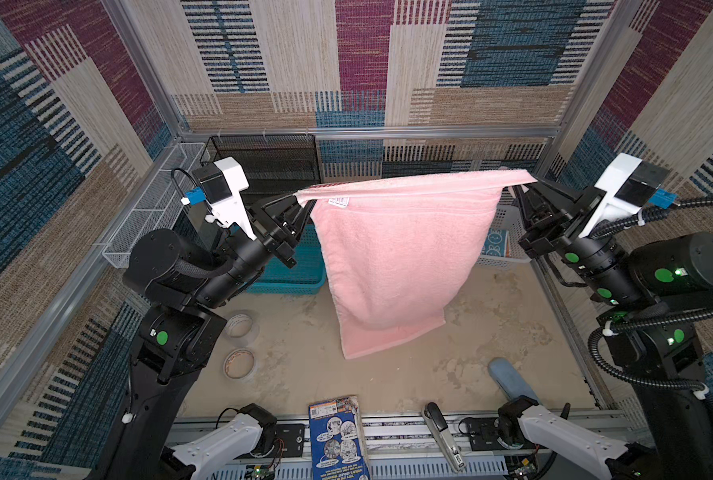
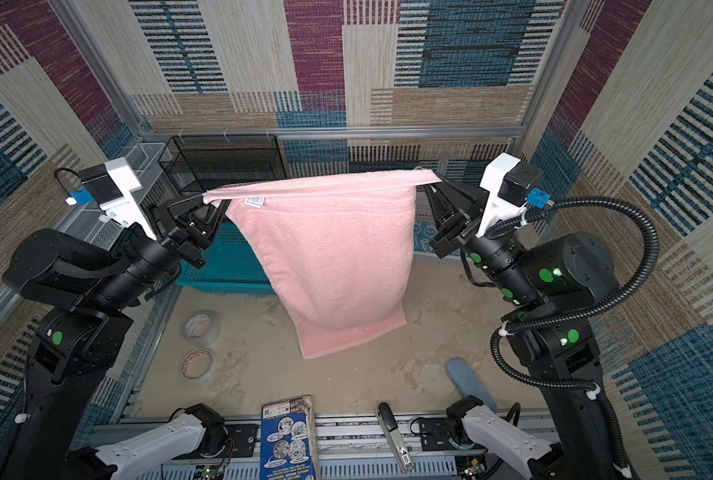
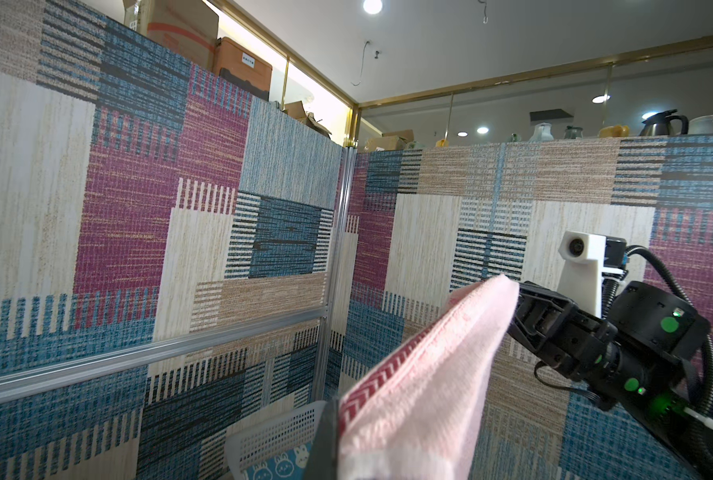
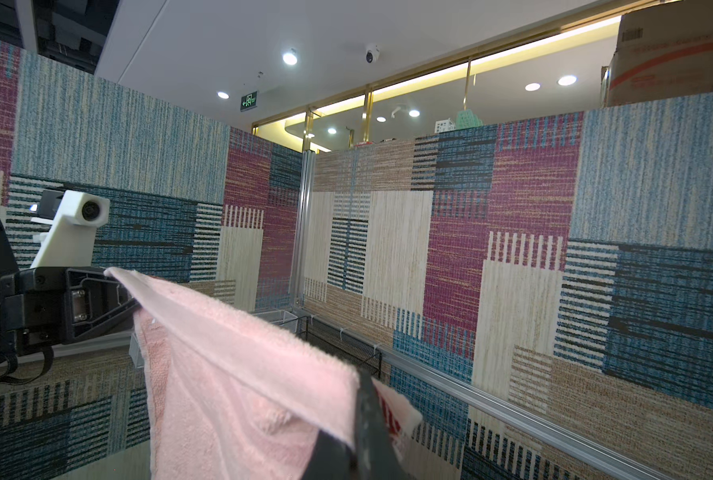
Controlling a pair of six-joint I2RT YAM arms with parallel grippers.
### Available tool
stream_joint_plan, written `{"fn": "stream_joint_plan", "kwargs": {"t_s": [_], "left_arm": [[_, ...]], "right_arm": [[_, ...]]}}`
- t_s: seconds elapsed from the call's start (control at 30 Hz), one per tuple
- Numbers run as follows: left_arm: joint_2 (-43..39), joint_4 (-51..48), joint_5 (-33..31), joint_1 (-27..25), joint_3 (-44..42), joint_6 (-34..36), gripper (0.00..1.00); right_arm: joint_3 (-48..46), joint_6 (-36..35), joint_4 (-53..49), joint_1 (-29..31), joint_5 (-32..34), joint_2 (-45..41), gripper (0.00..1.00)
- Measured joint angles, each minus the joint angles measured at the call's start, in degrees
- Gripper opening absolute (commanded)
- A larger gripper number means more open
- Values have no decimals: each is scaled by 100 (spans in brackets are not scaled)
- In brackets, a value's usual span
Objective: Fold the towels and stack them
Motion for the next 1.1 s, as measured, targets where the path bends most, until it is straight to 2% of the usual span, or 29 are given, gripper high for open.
{"fn": "stream_joint_plan", "kwargs": {"t_s": [0.33,0.8,1.1], "left_arm": [[74,-90,-131,-7,125,267,0],[1134,160,-1703,33,-369,1158,0],[1744,828,-2396,122,-1132,1600,0]], "right_arm": [[-79,4,107,7,120,61,0],[-1016,-780,780,-13,1987,977,0],[-1937,-1010,1333,-133,2529,1683,0]]}}
